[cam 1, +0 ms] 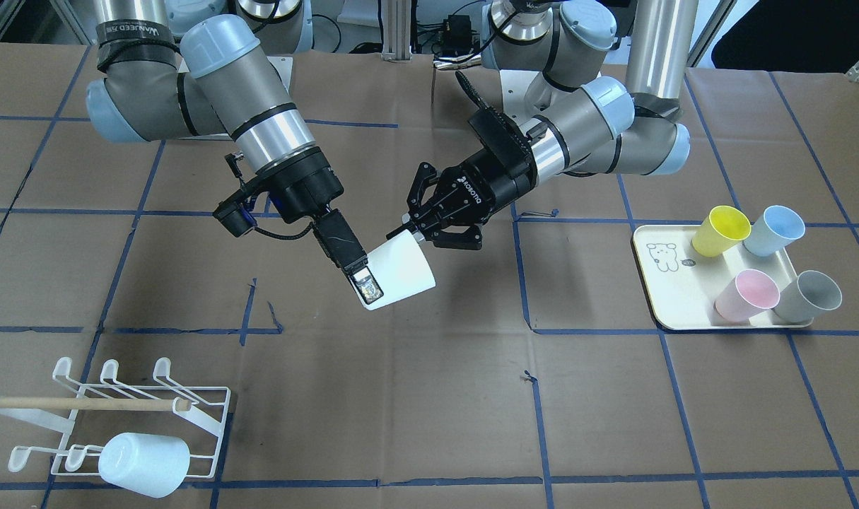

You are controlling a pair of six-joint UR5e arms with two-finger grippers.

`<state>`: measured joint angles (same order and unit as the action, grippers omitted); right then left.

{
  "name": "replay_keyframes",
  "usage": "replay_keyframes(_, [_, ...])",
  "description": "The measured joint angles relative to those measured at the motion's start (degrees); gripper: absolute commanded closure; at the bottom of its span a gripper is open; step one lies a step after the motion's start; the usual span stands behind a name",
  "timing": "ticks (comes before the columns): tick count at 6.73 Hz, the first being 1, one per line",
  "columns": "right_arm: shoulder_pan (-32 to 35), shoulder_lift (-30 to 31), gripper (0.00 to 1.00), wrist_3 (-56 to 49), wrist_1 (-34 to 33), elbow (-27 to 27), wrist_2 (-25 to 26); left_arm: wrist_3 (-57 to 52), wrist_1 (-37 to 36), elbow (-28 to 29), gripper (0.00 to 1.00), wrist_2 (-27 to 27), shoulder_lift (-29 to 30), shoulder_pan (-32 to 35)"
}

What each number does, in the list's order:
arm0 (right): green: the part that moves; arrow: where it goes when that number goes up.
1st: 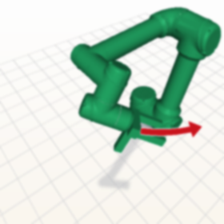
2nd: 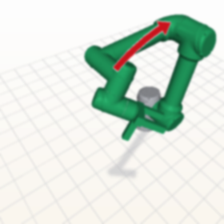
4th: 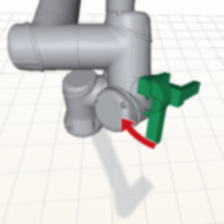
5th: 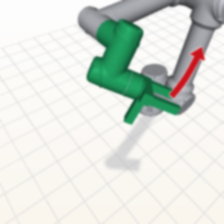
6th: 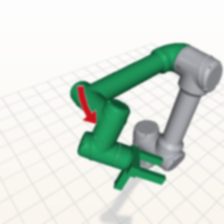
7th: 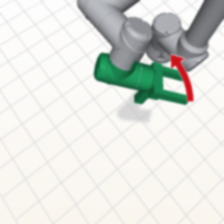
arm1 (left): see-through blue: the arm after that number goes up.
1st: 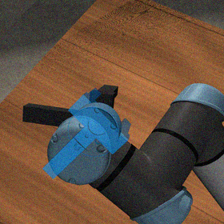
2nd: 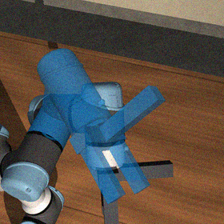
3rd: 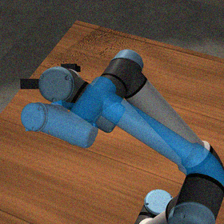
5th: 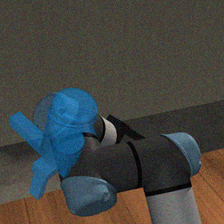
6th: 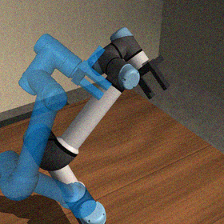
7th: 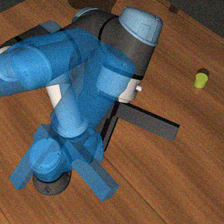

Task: Transfer IKEA cup to right arm and place on rack

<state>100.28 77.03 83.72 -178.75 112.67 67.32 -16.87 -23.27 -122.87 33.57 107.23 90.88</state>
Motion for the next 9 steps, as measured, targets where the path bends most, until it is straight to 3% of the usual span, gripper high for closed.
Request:
replay_keyframes(5, [1.15, -0.38, 0.03, 0.4, 0.16, -0.08, 0.07, 0.0, -0.02, 0.0, 0.92, 0.0, 0.0, 0.0])
replay_keyframes(6, [1.32, -0.39, 0.11, 0.48, 0.16, -0.08, 0.09, 0.0, -0.02, 0.0, 0.92, 0.0, 0.0, 0.0])
replay_keyframes(8, [1.39, -0.39, 0.4, 0.77, 0.16, -0.36, 0.08, 0.49, -0.12, 0.0, 0.92, 0.0, -0.04, 0.0])
replay_keyframes(9, [1.4, -0.39, 0.48, 0.86, 0.17, -0.66, 0.03, 0.7, -0.28, 0.0, 0.91, 0.01, -0.03, 0.0])
